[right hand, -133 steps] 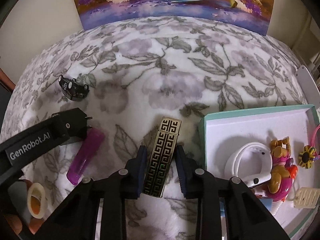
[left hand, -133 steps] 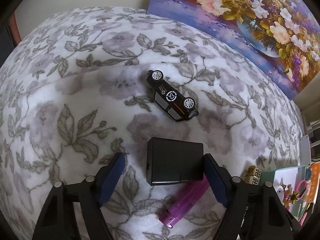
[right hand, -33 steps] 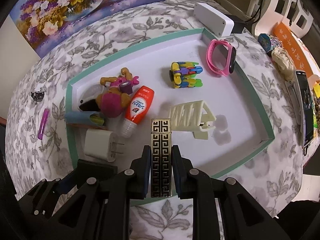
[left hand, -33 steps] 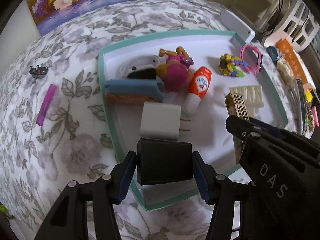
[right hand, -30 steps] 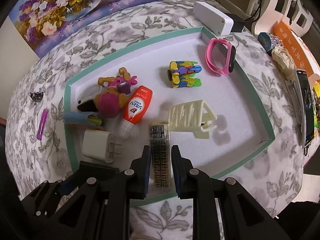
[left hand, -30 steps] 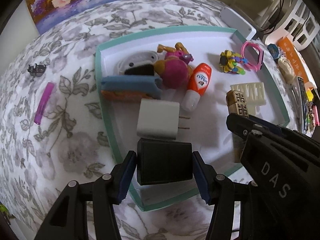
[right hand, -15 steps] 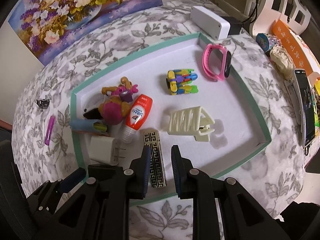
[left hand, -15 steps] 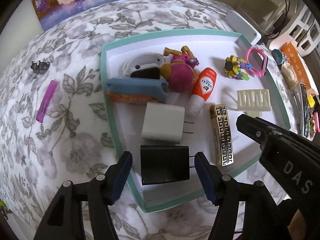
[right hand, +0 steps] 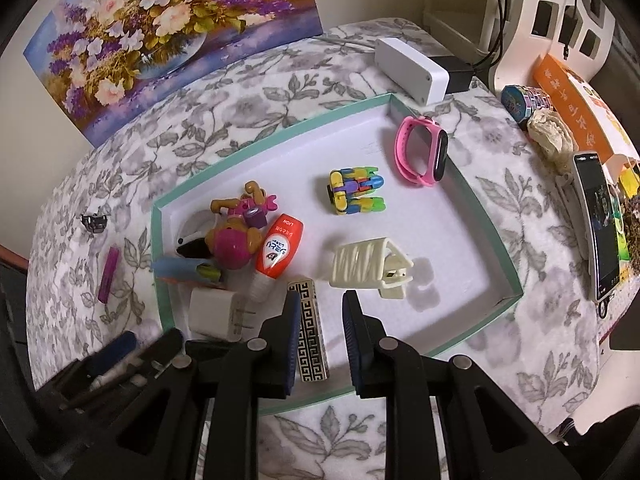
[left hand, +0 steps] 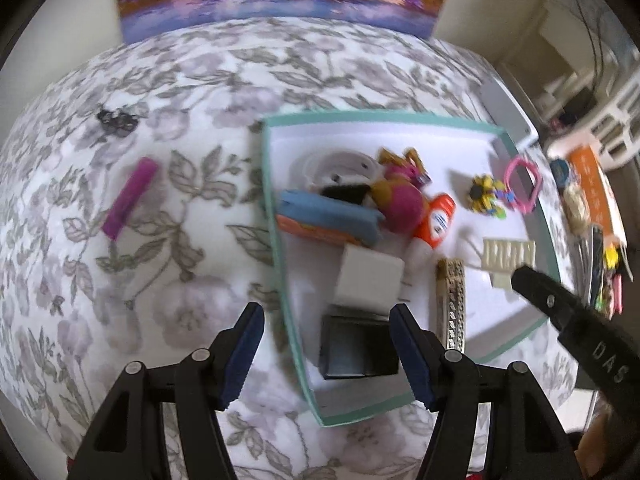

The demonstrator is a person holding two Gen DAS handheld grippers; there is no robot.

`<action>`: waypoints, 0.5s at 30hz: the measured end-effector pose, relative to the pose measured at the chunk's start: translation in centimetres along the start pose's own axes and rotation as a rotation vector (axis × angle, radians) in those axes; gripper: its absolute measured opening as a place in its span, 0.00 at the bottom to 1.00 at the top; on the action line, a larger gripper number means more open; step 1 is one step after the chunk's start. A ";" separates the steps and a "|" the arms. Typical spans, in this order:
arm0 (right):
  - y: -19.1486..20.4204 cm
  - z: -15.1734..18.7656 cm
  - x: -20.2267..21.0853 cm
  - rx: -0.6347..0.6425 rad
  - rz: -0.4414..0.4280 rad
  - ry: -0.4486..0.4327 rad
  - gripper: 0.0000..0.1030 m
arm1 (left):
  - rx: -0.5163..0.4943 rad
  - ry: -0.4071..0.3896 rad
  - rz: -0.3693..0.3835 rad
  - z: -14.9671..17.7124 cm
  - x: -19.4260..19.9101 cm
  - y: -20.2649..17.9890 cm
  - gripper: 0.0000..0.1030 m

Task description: Organize rigid objects

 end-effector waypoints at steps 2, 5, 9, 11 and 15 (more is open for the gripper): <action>0.3 0.1 -0.1 0.014 0.004 0.002 0.21 | 0.039 -0.019 -0.020 -0.3 0.6 1.3 0.67; 0.9 0.1 -0.3 0.037 0.011 0.002 0.21 | 0.088 -0.039 -0.050 -0.8 1.0 2.9 0.71; 1.7 0.2 -0.4 0.064 0.016 -0.002 0.22 | 0.135 -0.064 -0.089 -1.4 1.4 4.9 0.77; 2.1 0.3 -0.5 0.075 0.019 0.000 0.23 | 0.155 -0.071 -0.104 -1.5 1.6 5.7 0.78; 3.2 0.4 -0.5 0.103 0.021 -0.007 0.39 | 0.182 -0.079 -0.133 -1.7 1.9 7.2 0.79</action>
Point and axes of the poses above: each gripper's, at about its wrist camera, not at the fingertips, and x roughly against the way its jaws point, y to its left, z to its underside, the point moved 4 cm from there along -x, roughly the way its jaws point, and after that the axes turned 11 degrees about -y, right-handed, at the moved point
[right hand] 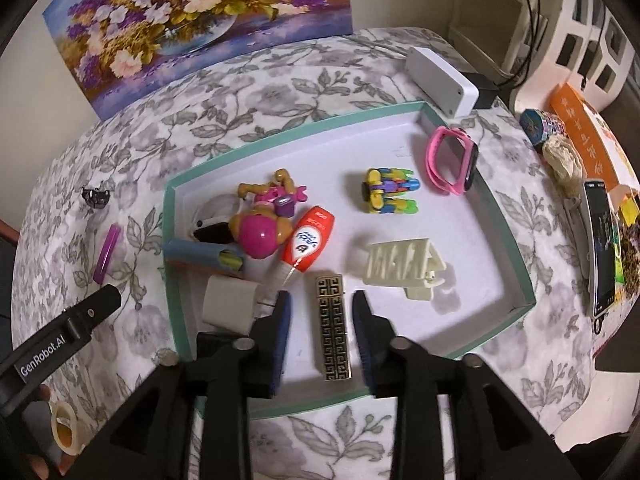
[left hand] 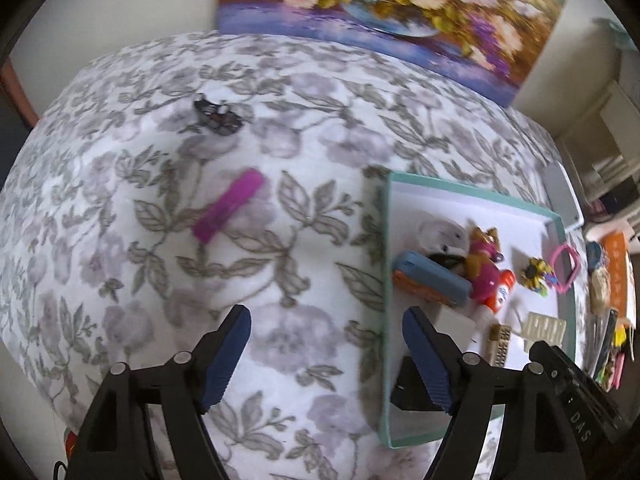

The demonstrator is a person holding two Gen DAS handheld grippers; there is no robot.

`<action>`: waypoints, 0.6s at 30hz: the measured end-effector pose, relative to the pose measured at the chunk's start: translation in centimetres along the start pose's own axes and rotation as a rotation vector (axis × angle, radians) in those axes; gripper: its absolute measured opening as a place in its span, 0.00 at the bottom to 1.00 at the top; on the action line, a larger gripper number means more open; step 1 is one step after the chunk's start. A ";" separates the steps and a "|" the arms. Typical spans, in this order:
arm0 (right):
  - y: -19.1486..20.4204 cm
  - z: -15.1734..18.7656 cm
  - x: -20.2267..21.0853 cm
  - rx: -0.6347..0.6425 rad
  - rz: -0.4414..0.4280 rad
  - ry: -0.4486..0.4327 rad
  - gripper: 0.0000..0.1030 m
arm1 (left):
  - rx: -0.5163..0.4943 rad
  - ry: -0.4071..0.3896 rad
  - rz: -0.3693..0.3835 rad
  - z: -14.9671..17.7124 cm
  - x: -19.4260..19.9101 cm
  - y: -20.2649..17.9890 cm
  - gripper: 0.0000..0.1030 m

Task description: Organize rigid objects

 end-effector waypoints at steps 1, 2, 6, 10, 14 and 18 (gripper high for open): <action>0.2 0.0 0.0 0.006 0.001 -0.004 0.44 | 0.004 -0.001 -0.007 -0.1 0.0 0.3 0.79; 0.3 -0.1 0.1 0.008 0.003 -0.007 0.48 | 0.006 -0.002 -0.012 0.0 0.0 0.5 0.80; 0.6 -0.2 0.3 0.018 0.017 -0.030 0.64 | 0.013 -0.009 -0.029 -0.1 0.0 0.9 0.94; 0.7 -0.5 0.6 0.003 0.001 -0.053 0.73 | 0.009 -0.018 -0.044 -0.2 0.0 1.0 1.00; 1.1 -0.9 1.0 0.020 0.007 -0.088 0.80 | 0.005 -0.019 -0.064 -0.2 -0.2 1.3 1.00; 1.0 -1.0 1.0 0.019 0.005 -0.094 0.84 | 0.005 -0.019 -0.077 -0.2 -0.2 1.4 1.00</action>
Point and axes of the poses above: each gripper's, at about its wrist camera, not at the fingertips, and x roughly against the way its jaws point, y to its left, z to its underside, the point moved 4 cm from there along -x, roughly the way its jaws point, and after that the axes turned 11 degrees about -y, right-handed, at the moved point
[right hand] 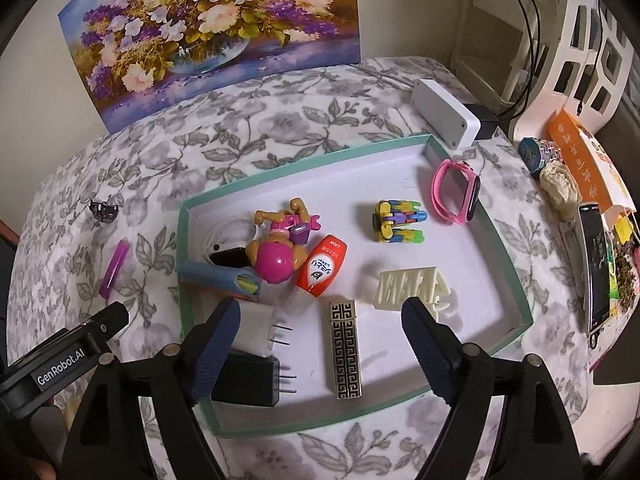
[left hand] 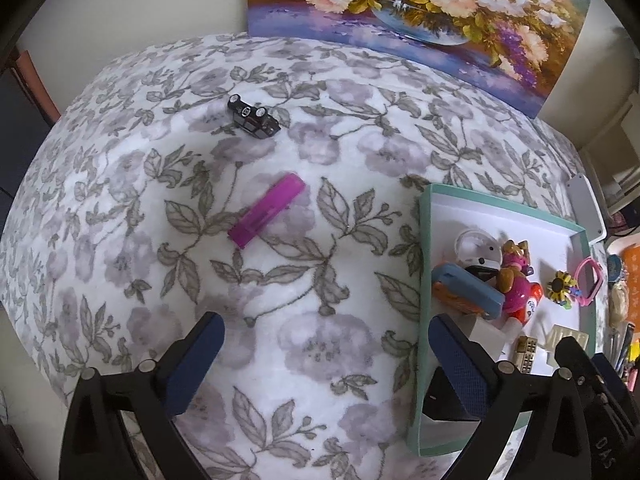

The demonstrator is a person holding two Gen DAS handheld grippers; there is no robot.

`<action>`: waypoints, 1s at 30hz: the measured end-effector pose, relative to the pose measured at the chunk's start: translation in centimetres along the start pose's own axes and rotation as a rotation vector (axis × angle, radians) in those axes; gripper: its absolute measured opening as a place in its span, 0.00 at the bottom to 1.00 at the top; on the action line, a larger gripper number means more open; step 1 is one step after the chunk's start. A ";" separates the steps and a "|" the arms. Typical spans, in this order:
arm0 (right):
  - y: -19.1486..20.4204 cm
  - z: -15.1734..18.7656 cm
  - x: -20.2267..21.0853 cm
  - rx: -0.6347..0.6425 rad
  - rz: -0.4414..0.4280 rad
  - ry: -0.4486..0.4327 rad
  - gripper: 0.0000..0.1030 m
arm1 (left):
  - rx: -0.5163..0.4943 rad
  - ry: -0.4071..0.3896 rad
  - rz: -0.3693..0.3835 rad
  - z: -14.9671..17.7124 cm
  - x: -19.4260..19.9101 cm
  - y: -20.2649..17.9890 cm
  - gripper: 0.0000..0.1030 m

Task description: Organize rigid objects

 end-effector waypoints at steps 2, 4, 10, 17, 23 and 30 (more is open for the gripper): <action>0.0 0.0 0.1 0.000 0.002 -0.005 0.87 | 0.000 -0.003 -0.004 0.0 0.0 0.1 1.00; 0.0 -0.1 0.1 0.002 0.004 -0.010 0.88 | 0.003 -0.005 -0.006 0.0 0.0 0.2 1.00; 0.1 -0.1 0.2 0.005 -0.005 -0.011 0.88 | -0.002 -0.019 -0.021 -0.2 0.1 0.2 1.00; 1.1 -0.4 0.8 0.006 -0.044 -0.044 0.88 | 0.008 -0.045 -0.027 -0.5 0.5 0.6 1.00; 3.0 -0.7 1.0 0.035 -0.090 -0.063 0.88 | 0.035 -0.075 -0.034 -1.3 0.9 1.8 1.00; 5.9 -1.2 1.3 0.096 -0.122 -0.078 0.88 | 0.078 -0.109 -0.043 -2.9 0.9 4.1 1.00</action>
Point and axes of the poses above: each gripper's, at about its wrist camera, not at the fingertips, and x roughly against the way its jaws point, y to its left, z to its underside, the point moved 4 cm from there along -x, roughly the way its jaws point, and after that the axes turned 11 degrees about -y, right-handed, at the moved point
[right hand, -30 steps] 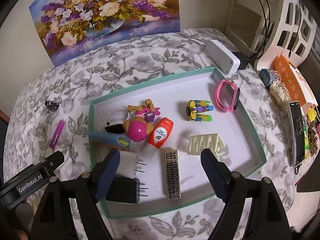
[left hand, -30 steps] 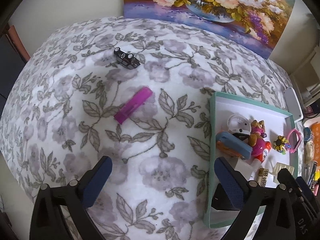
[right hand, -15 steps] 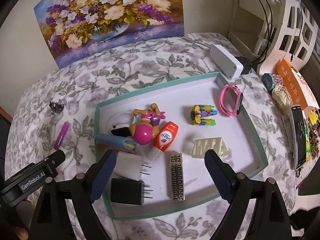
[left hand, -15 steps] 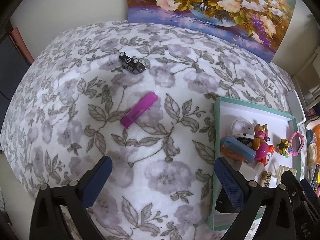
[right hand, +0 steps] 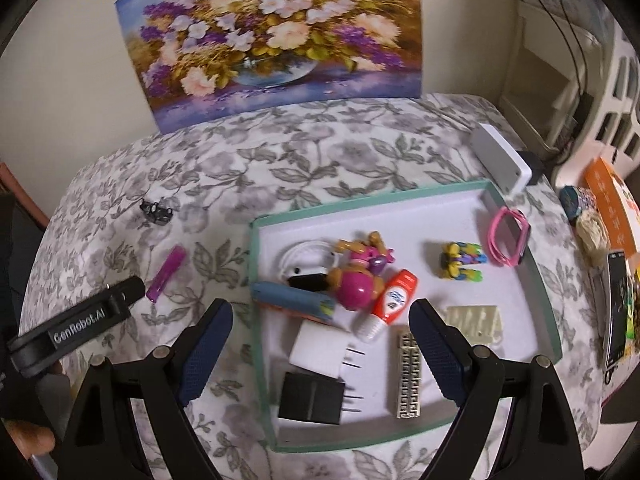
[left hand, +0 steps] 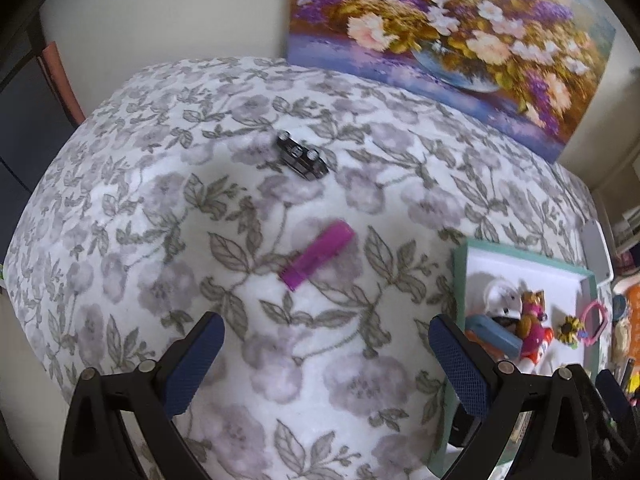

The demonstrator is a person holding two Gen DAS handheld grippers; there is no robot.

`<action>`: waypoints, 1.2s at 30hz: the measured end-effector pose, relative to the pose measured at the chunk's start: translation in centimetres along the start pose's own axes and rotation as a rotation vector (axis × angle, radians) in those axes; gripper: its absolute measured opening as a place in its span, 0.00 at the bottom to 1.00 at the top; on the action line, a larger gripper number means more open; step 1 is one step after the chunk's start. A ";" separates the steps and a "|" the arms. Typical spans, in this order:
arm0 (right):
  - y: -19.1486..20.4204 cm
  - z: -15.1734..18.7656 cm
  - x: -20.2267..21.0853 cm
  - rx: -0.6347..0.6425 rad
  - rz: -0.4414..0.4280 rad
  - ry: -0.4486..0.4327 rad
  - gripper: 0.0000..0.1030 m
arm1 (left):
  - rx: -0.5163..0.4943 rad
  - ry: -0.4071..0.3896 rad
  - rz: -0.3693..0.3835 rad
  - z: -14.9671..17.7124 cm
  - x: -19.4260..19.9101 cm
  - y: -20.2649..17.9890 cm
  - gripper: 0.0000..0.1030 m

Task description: Organize rigid objects

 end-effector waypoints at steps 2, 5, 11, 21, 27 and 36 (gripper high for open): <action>0.7 -0.2 -0.4 0.010 -0.005 0.006 0.88 | 0.006 -0.010 -0.001 -0.6 -0.1 0.5 1.00; 1.7 -0.7 -0.8 0.016 -0.013 0.013 0.88 | 0.015 -0.028 -0.001 -1.5 -0.3 1.2 1.00; 3.9 -1.8 -1.9 0.037 -0.045 0.012 0.88 | 0.041 -0.027 -0.002 -3.0 -1.4 2.8 1.00; 7.4 -1.5 -5.9 0.080 -0.074 0.075 0.88 | 0.130 0.055 -0.016 -3.7 -4.7 6.8 1.00; 11.1 -0.3 -8.6 0.155 -0.098 0.115 0.88 | 0.205 0.110 -0.045 -3.0 -6.9 9.9 1.00; 14.3 2.5 -12.2 0.267 -0.063 0.185 0.88 | 0.265 0.140 -0.094 -2.5 -8.3 13.8 1.00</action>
Point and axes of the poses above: each gripper's, at about its wrist camera, not at the fingertips, and x roughly against the way its jaws point, y to its left, z to its underside, the point moved 4 cm from there along -x, roughly the way its jaws point, and after that the axes turned 11 degrees about -y, right-handed, at the moved point
